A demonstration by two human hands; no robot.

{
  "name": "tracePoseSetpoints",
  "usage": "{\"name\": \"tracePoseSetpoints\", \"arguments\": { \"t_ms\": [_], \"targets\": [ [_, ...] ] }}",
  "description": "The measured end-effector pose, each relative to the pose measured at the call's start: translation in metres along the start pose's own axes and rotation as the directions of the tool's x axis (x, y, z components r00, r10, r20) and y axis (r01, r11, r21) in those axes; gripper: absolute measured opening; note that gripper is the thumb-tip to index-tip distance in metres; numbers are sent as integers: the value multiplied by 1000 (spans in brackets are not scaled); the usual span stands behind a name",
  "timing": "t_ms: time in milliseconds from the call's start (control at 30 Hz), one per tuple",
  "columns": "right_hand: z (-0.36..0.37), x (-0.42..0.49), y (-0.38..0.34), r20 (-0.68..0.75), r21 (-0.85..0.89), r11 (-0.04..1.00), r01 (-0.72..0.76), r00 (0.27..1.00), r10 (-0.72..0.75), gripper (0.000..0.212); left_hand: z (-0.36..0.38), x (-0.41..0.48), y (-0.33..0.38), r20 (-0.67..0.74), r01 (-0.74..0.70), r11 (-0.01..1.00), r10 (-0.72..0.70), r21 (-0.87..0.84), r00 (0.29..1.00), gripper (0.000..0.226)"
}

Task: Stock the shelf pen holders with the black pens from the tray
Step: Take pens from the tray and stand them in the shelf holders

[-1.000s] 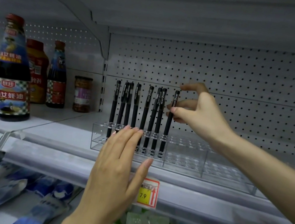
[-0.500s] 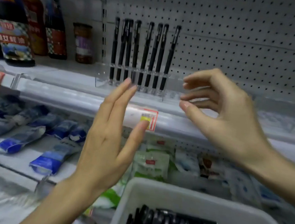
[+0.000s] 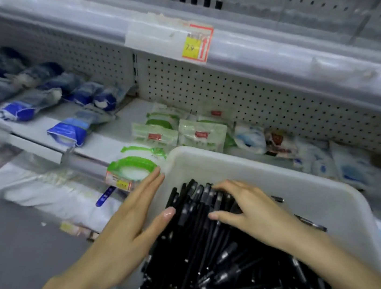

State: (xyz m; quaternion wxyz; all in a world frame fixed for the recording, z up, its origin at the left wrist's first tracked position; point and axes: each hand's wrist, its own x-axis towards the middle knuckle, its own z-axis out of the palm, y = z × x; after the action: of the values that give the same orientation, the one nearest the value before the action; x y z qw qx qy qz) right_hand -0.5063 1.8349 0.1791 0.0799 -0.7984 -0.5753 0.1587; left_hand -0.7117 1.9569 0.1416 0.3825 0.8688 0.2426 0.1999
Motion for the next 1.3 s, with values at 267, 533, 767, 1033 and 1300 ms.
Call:
{"name": "tracePoseSetpoints", "arguments": {
  "t_ms": [267,533,767,1033,1300],
  "targets": [
    [22,0,5,-17,10,1000,25,1000,-25,72,5,-4,-6,37,-2,998,4,-59,999,74],
    [29,0,3,-11,95,995,-5,1000,6,72,6,-10,-9,19,-19,998,20,-66,1000,77],
    [35,-2,2,-94,204,977,66,994,-48,52,7,-10,-9,6,-40,998,40,-51,999,78],
    [34,1,10,-97,222,972,83,993,-62,38,7,-11,-10,4,-36,998,36,-47,999,79],
    [38,-3,11,-105,269,959,92,992,-65,28,7,-12,-9,13,-30,999,30,-46,999,79]
  ]
}}
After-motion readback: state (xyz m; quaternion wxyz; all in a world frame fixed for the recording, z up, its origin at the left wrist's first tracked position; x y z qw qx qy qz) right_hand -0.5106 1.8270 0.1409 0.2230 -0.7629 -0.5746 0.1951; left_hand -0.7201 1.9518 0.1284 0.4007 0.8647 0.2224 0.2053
